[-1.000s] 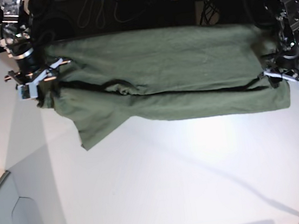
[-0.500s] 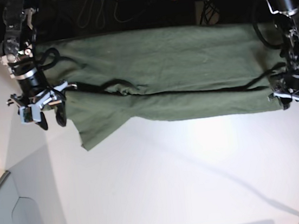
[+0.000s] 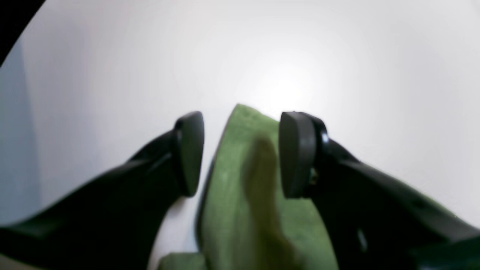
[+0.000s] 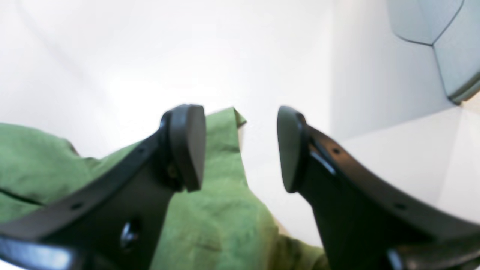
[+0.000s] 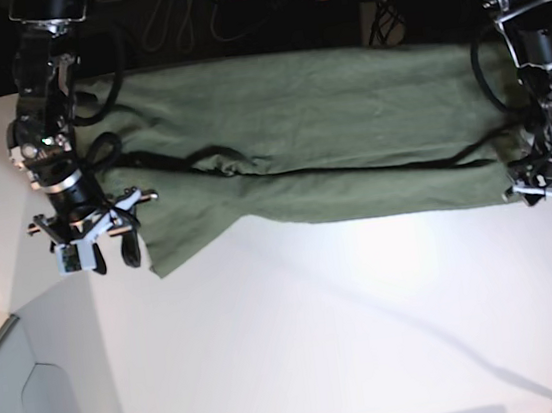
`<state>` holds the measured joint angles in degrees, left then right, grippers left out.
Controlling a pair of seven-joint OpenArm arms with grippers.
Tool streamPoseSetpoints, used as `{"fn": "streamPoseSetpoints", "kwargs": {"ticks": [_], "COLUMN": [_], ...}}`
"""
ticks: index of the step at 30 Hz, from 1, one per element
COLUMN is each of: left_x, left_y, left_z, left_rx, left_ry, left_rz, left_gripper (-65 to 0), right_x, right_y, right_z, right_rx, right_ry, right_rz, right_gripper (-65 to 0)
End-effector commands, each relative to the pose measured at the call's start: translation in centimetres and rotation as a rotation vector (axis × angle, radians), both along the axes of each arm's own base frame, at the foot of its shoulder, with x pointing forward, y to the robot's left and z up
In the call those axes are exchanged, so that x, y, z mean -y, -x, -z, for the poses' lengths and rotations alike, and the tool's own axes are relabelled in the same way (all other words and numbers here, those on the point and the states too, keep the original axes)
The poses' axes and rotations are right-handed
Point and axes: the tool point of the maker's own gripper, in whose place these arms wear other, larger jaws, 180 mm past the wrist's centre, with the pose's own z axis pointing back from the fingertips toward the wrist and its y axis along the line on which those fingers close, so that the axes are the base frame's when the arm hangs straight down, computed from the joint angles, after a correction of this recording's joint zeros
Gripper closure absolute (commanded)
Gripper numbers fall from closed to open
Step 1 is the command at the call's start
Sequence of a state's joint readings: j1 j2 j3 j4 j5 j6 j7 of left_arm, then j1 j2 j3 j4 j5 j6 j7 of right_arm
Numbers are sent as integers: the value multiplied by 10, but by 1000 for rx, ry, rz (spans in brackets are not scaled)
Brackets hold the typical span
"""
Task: Layout the t-shirt on the table in an organized manner, then fold the t-shirt properly
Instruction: 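Fold the grasped edge over toward the held edge with both grippers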
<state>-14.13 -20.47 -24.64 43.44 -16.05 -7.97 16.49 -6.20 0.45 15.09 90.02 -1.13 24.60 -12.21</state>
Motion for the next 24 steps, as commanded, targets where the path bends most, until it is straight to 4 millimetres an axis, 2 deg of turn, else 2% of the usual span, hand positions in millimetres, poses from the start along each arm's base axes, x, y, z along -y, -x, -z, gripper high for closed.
{"fn": "streamPoseSetpoints", "kwargs": {"ticks": [1, 4, 6, 11, 15, 24], "left_x": [-11, -12, -5, 11, 9, -1], "left_y": [-18, -19, -29, -36, -33, -30], "left_z": [-26, -26, -31, -12, -4, -5], "left_rx": [69, 69, 80, 14, -8, -15], "left_ry": [-31, -33, -40, -23, -2, -15], "left_rz": [-4, -3, 23, 66, 44, 28], "left_gripper": [-313, -313, -313, -313, -313, -309], "right_x": [1, 1, 0, 1, 3, 9], "right_y": [-10, -16, -20, -20, -19, -21], "right_z": [-18, -20, -16, -2, -2, -4], "right_rx": [66, 73, 65, 30, 27, 31], "right_ry": [-7, -12, -19, -31, -26, -7], "right_rz": [1, 0, 2, 4, 5, 0], "right_gripper": [-308, -309, -308, -308, -308, -309]}}
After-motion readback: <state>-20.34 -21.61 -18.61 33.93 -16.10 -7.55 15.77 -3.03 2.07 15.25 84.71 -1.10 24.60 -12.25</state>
